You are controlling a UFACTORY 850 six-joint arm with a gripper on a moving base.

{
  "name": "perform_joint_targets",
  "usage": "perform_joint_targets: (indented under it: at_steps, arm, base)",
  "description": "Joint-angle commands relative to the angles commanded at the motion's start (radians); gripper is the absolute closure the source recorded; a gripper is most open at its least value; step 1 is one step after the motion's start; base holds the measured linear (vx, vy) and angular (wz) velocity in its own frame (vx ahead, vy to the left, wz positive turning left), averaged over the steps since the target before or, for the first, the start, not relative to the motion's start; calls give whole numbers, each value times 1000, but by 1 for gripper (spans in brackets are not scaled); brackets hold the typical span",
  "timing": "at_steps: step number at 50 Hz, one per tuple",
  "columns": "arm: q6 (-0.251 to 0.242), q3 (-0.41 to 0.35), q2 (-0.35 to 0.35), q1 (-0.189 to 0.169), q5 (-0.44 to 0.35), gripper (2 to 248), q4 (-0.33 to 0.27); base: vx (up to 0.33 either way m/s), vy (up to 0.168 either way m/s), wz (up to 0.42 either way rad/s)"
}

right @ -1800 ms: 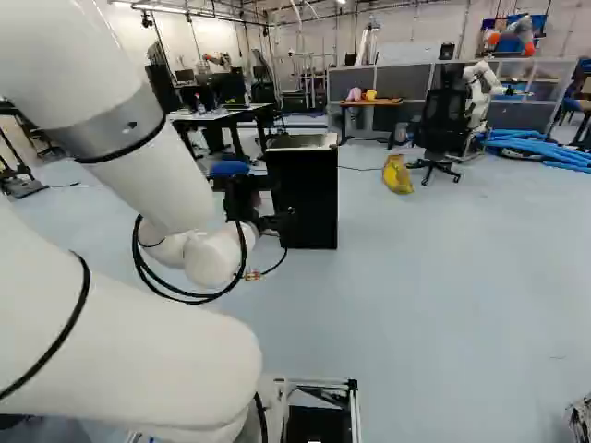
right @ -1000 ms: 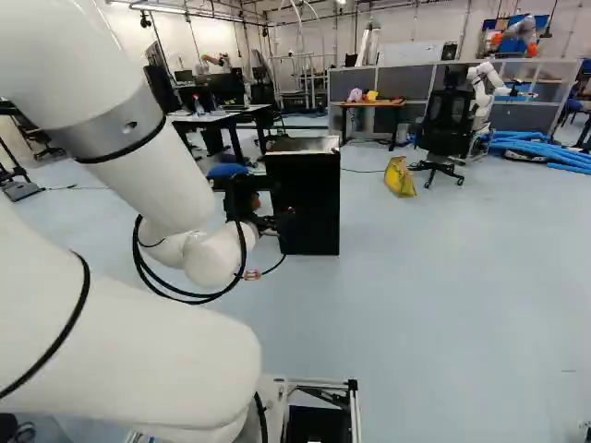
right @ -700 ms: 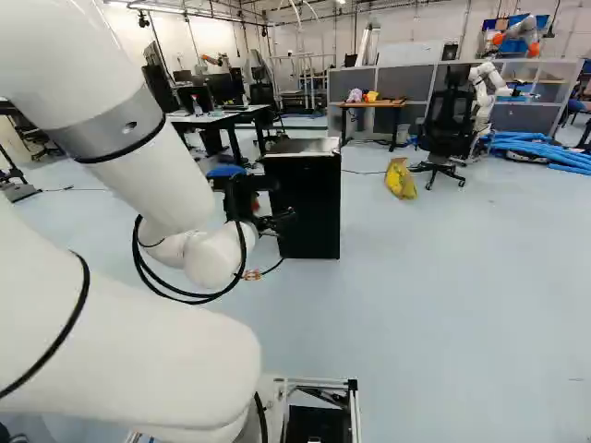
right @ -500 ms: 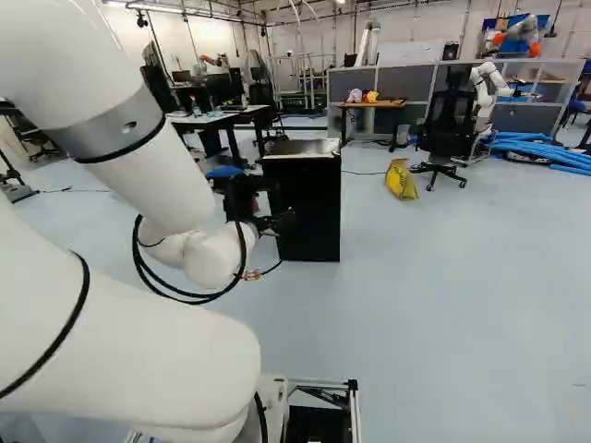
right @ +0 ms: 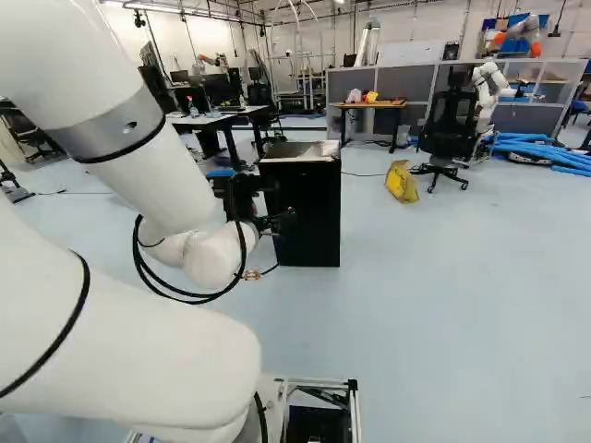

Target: Grab a drink from the fridge

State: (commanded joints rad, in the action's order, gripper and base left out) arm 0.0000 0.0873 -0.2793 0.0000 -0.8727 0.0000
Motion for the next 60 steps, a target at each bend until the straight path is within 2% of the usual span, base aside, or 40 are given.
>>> perform_joint_targets:
  at_steps: [60]
  arm:
    - [0, 0, 0, 0, 0, 3, 0]
  base:
    - [103, 13, 49]
